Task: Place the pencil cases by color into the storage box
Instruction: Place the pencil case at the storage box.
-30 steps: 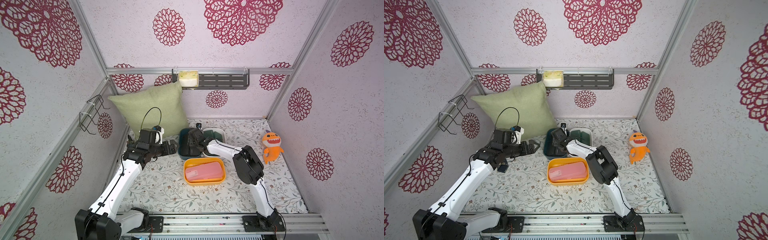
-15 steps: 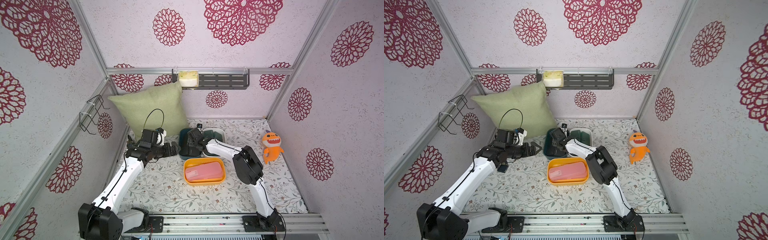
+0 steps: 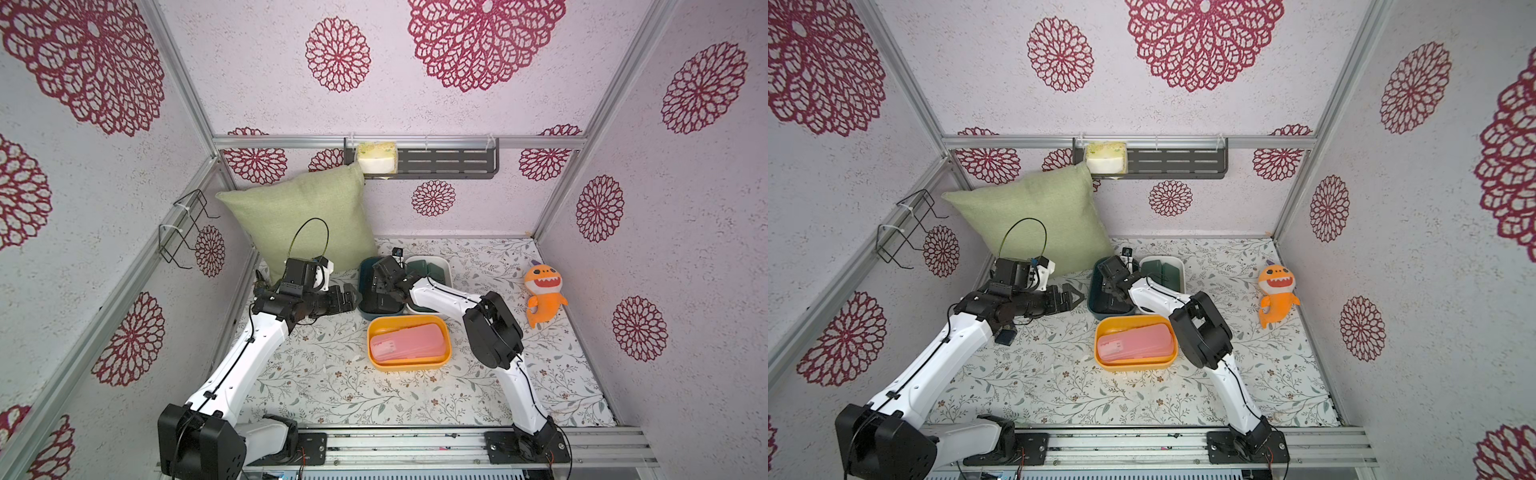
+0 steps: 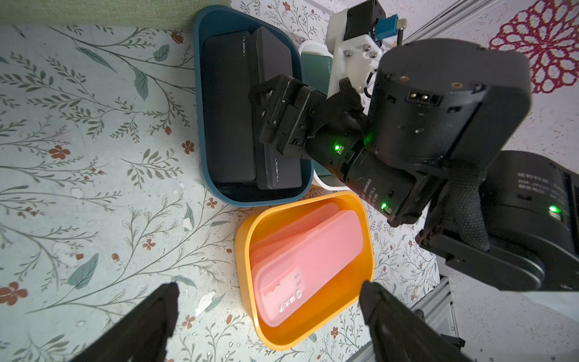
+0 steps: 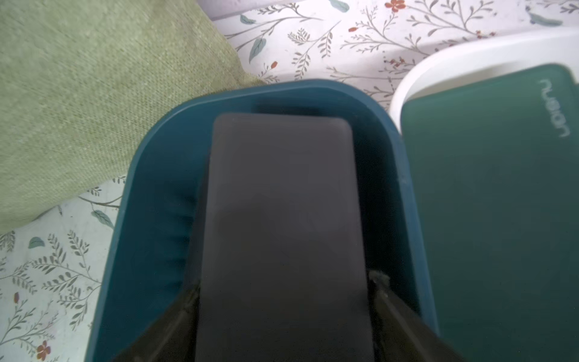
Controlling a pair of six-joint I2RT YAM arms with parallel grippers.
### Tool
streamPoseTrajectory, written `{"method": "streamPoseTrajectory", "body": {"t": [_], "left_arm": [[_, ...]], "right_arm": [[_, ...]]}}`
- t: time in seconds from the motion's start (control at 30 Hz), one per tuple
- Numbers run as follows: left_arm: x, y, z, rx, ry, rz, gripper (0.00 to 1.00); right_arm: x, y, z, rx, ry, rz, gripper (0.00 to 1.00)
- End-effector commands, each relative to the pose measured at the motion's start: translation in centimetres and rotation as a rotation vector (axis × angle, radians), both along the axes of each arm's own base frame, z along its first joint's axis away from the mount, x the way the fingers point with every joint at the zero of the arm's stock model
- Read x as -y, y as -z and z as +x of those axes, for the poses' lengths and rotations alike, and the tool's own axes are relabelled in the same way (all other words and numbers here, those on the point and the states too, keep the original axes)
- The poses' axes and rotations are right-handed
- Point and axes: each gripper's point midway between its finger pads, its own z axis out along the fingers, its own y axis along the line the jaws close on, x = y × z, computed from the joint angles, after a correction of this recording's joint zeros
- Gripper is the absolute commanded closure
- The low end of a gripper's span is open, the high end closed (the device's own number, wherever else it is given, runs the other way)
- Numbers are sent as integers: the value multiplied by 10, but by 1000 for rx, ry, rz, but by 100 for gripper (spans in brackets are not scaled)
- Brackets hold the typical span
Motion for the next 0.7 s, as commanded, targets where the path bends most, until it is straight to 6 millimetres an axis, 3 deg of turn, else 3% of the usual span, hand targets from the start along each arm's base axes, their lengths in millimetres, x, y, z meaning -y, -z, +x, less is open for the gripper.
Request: {"method": "streamPoseTrajectory", "body": {"t": [0.0, 0.23, 0.67], "left_arm": [[0, -3, 4, 14, 11, 1, 3], [0, -2, 4, 10, 13, 0, 3], [0, 1, 5, 8, 19, 7, 3]], "right_arm": [[48, 62, -21, -160, 67, -196, 14], [46, 49, -16, -134, 62, -188, 11], [31, 0, -6, -40, 41, -198, 8]]}}
